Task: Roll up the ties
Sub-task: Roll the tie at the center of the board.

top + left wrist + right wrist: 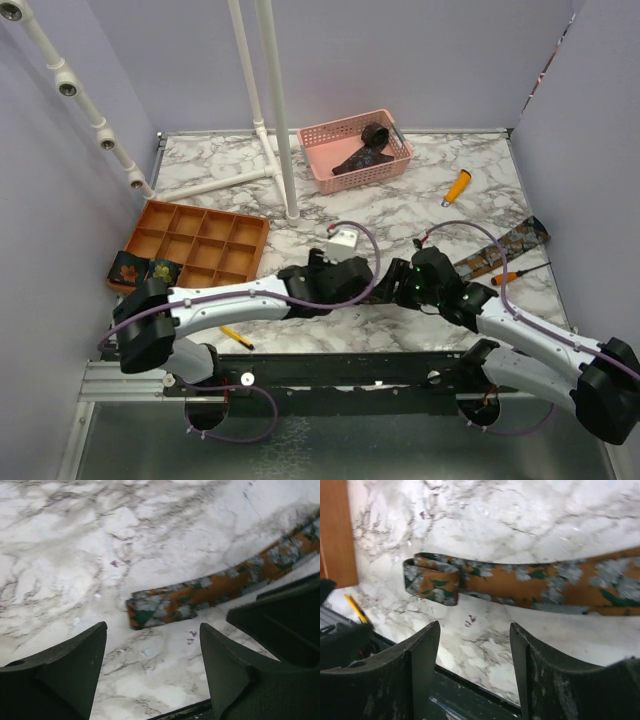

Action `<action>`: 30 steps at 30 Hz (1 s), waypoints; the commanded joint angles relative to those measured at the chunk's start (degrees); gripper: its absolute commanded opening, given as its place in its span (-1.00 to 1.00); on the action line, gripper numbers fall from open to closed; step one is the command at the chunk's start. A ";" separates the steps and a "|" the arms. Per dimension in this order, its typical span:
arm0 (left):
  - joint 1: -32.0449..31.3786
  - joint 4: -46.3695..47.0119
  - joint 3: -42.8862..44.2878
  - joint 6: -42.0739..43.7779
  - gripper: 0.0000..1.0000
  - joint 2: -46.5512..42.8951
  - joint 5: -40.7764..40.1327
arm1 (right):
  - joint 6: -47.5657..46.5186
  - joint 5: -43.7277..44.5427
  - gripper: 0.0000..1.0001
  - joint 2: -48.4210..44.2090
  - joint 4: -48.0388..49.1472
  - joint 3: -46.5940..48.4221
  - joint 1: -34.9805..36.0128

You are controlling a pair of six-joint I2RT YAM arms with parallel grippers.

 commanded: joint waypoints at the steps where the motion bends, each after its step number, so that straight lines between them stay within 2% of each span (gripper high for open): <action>1: 10.78 9.42 -11.46 -0.25 0.52 -11.61 8.85 | -3.11 -7.80 0.23 5.22 7.61 3.36 0.20; 6: 23.66 23.90 -24.09 0.60 0.53 -20.96 26.57 | -3.78 -8.98 0.14 11.91 10.51 6.03 0.46; 13: 29.21 35.36 -32.57 -0.91 0.53 -23.46 39.39 | -3.86 -9.81 -0.10 19.20 13.06 8.09 0.46; 22: 30.31 41.83 -35.39 -0.72 0.50 -18.79 46.22 | -4.03 -9.54 -0.39 25.27 14.03 8.67 0.46; 30: 30.40 45.28 -36.67 -0.04 0.43 -13.90 48.51 | -4.03 -8.94 -0.47 28.31 16.85 6.99 0.40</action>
